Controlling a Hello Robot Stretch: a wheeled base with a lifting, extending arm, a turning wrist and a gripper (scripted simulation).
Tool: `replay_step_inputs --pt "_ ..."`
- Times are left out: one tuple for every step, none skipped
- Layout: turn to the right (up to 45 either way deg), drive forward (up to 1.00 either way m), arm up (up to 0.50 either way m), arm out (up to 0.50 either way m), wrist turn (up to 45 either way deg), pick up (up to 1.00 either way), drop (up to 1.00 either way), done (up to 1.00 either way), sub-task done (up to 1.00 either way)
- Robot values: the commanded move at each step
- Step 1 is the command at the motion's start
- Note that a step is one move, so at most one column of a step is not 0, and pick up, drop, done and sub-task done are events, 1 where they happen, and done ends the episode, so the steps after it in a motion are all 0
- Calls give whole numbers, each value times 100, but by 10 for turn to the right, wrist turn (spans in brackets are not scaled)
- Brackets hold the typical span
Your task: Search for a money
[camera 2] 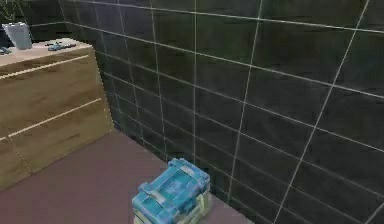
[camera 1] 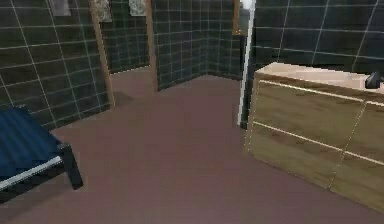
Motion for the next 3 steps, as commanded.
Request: replay_step_inputs --pt "0 100 0 0 0 0 0 0 0" --pt "0 100 0 0 0 0 0 0 0" --pt "-30 0 0 0 0 0 0 0 0"
